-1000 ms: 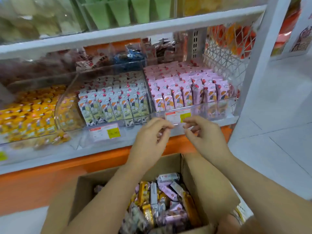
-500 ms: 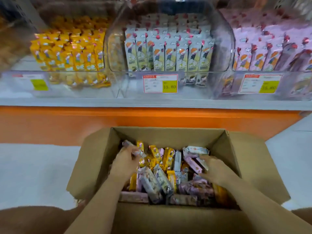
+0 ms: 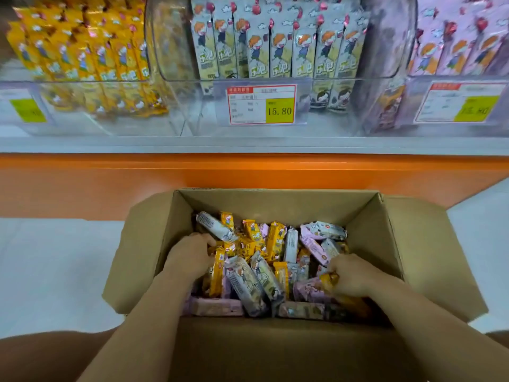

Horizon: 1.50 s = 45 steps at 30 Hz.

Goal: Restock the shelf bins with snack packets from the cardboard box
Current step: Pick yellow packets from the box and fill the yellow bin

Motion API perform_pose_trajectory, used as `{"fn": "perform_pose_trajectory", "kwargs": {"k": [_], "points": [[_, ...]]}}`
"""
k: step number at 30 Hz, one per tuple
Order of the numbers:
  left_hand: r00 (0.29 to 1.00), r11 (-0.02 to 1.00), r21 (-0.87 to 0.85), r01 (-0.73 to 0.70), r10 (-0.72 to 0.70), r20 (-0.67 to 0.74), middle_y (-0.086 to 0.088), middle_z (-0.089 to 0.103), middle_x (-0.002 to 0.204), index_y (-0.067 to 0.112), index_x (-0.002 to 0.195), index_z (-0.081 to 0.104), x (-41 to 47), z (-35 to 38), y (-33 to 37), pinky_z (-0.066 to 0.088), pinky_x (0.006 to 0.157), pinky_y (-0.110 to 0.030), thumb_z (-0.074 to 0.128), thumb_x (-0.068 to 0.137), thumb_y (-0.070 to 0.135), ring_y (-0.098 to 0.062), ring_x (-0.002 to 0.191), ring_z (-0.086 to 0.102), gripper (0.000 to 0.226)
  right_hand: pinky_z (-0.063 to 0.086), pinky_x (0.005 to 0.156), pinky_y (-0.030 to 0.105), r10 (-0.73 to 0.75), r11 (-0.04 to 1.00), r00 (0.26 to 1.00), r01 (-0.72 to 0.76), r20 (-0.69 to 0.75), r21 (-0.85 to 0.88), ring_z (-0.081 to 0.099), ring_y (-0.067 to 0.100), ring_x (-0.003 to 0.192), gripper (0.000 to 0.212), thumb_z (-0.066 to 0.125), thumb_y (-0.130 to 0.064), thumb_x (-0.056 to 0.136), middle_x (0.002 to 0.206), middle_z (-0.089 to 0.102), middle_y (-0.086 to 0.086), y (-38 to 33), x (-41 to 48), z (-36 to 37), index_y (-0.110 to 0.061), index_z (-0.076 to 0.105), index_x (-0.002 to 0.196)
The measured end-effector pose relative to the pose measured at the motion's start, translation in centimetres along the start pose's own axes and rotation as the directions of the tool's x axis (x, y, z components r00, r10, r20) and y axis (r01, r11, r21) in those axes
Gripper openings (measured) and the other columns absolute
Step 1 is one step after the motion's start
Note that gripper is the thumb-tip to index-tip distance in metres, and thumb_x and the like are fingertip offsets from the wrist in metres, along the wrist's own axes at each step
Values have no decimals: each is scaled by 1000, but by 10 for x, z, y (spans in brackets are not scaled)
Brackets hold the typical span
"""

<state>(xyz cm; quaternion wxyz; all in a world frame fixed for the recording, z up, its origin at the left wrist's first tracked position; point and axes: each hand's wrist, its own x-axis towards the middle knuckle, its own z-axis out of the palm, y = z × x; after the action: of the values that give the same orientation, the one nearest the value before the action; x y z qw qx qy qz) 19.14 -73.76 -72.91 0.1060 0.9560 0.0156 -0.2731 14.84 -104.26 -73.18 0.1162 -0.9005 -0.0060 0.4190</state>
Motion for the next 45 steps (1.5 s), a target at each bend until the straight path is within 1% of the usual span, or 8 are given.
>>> {"fn": "perform_pose_trajectory", "kwargs": {"k": [2,6,13,20,24,29,36,45], "points": [[1000,994,109,-25,25,5,0,54,130,26,134,47,-1,4,2,42,95,-32,60,89,39,-20,121,45,49,38,58,25,-74,992,996,79,-57,95,54,17,76,1,63,-18,82,77,53,0,-10,-4,-8,-17,63,82],[1000,947,322,-10,17,-17,1,51,135,30,139,35,-4,10,10,32,103,-38,55,89,53,-23,129,38,58,46,80,30,-107,939,987,141,-123,313,55,15,91,35,67,-11,83,87,52,-9,-24,-13,-18,-17,61,117],[995,938,338,-76,94,-37,3,53,133,32,141,34,-13,11,30,18,113,-45,56,86,53,-22,126,44,64,40,85,24,-115,885,985,159,-125,437,50,15,110,38,68,-9,85,113,51,1,-22,-25,-25,-17,60,121],[948,901,-297,-316,312,-61,-1,60,109,21,127,49,-35,-51,79,54,79,-33,70,83,27,-15,85,63,49,51,79,27,-215,847,928,332,-304,415,62,12,78,35,71,-16,84,94,64,-1,-44,-67,-73,-17,60,116],[911,850,-332,-410,398,-107,0,53,133,20,130,46,-52,-105,98,47,89,-27,72,82,29,-13,115,54,55,38,55,9,-281,889,803,424,-525,174,55,-2,60,30,69,-17,85,66,50,-18,-59,-109,-113,-17,61,113],[889,792,-410,-452,437,-136,-2,38,149,21,138,38,-82,-167,102,33,99,-21,74,79,35,-12,136,36,70,40,59,5,-326,773,579,618,-747,141,61,-6,64,36,59,1,88,91,60,-10,-67,-153,-131,-30,55,106],[903,702,-568,-429,349,-251,8,59,80,24,113,53,-109,-193,92,44,53,-15,61,84,49,0,60,56,39,51,77,15,-387,496,355,858,-851,133,61,6,102,35,70,1,80,111,59,-15,-84,-159,-120,-28,60,97],[882,612,-656,-443,430,-195,9,65,81,26,100,58,-107,-200,100,49,60,-21,53,90,45,-4,64,61,22,41,78,13,-317,473,249,878,-915,75,61,6,99,10,68,-37,75,104,64,-16,-88,-168,-126,-29,64,78]]}}
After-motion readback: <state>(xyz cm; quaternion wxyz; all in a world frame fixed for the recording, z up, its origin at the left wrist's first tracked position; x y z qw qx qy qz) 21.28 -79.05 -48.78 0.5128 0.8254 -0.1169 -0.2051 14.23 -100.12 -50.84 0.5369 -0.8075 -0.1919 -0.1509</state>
